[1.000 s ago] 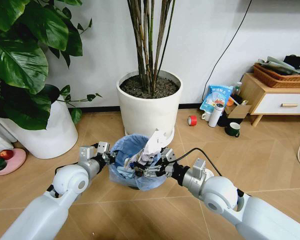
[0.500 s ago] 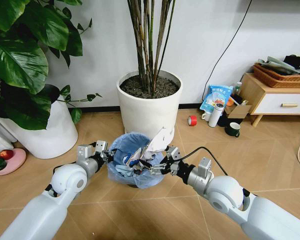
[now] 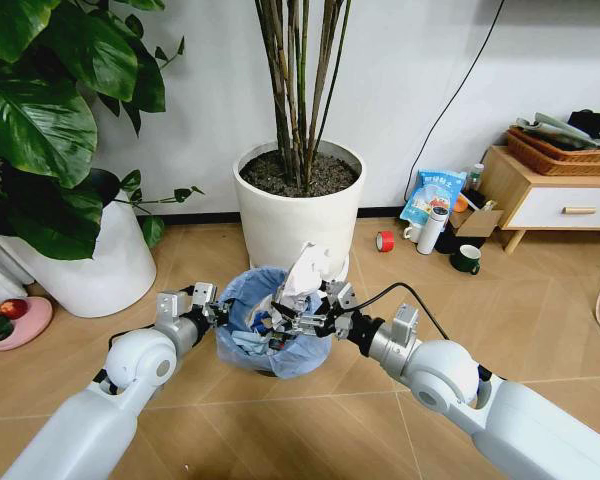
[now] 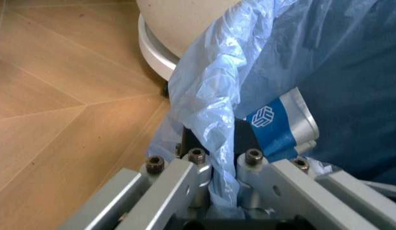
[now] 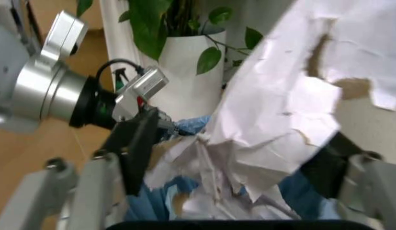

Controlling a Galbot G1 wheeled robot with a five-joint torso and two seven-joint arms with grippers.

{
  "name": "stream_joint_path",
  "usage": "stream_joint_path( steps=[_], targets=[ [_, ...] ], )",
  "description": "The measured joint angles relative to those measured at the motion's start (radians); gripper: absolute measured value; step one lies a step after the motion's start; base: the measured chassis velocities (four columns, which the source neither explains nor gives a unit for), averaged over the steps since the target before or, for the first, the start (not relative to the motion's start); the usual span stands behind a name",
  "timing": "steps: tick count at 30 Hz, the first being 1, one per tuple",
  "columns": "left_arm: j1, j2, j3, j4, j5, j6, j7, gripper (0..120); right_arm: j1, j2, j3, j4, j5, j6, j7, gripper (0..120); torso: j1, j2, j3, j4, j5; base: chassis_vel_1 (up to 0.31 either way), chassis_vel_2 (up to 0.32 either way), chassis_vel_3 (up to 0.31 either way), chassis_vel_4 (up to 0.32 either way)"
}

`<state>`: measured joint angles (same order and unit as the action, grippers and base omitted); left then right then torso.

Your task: Pick up the trash bin and place the garbage on the floor into it.

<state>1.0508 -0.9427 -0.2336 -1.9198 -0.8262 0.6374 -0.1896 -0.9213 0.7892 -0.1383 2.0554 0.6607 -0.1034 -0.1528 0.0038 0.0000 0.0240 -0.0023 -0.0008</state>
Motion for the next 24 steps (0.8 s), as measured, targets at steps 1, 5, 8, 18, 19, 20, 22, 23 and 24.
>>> stream_joint_path(
  steps=[1,5,8,18,19,20,22,23,24],
  targets=[
    [0.0,-0.004,0.001,0.0,0.0,0.0,-0.002,0,0.011,0.0,-0.004,-0.016,-0.039,0.016,-0.021,61,0.0,0.0,0.0,0.0,0.0,0.0,0.0,0.0,0.0],
    [0.0,-0.009,0.001,0.001,0.001,0.0,-0.003,0,0.042,0.007,-0.008,-0.064,-0.128,0.06,-0.068,50,0.0,0.0,0.0,0.0001,0.0002,0.0,0.0,0.0,0.0],
    [0.0,-0.011,-0.002,0.001,0.001,0.0,-0.006,0,0.077,0.013,-0.015,-0.102,-0.172,0.089,-0.105,34,0.0,0.0,0.0,0.0001,-0.0001,0.0,0.0,0.0,0.0],
    [-0.001,-0.004,-0.01,-0.001,-0.003,-0.001,-0.011,0,0.177,0.03,-0.091,-0.154,-0.24,0.158,-0.197,0,0.0,0.0,0.0,0.0001,0.0,0.0,0.0,0.0,0.0],
    [-0.001,-0.004,-0.01,-0.001,-0.003,-0.001,-0.011,0,0.177,0.03,-0.091,-0.154,-0.24,0.158,-0.197,0,0.0,0.0,0.0,0.0001,0.0,0.0,0.0,0.0,0.0],
    [-0.001,-0.004,-0.01,-0.001,-0.003,-0.001,-0.011,0,0.185,0.032,-0.097,-0.159,-0.251,0.166,-0.205,0,0.0,0.0,0.0,0.0001,0.0,0.0,0.0,0.0,0.0],
    [0.0,-0.004,-0.012,-0.002,-0.003,-0.001,-0.011,0,0.212,0.041,-0.113,-0.175,-0.293,0.18,-0.245,0,0.0,0.0,0.0,0.0002,-0.0001,0.0,0.0,0.0,0.0],
    [0.0,-0.004,-0.012,-0.002,-0.003,-0.001,-0.011,0,0.212,0.041,-0.113,-0.175,-0.293,0.18,-0.245,0,0.0,0.0,0.0,0.0002,-0.0001,0.0,0.0,0.0,0.0],
    [0.0,-0.004,-0.013,-0.003,-0.003,-0.001,-0.011,0,0.216,0.042,-0.116,-0.178,-0.297,0.181,-0.248,0,0.0,0.0,0.0,0.0002,0.0,0.0,0.0,0.0,0.0]
  ],
)
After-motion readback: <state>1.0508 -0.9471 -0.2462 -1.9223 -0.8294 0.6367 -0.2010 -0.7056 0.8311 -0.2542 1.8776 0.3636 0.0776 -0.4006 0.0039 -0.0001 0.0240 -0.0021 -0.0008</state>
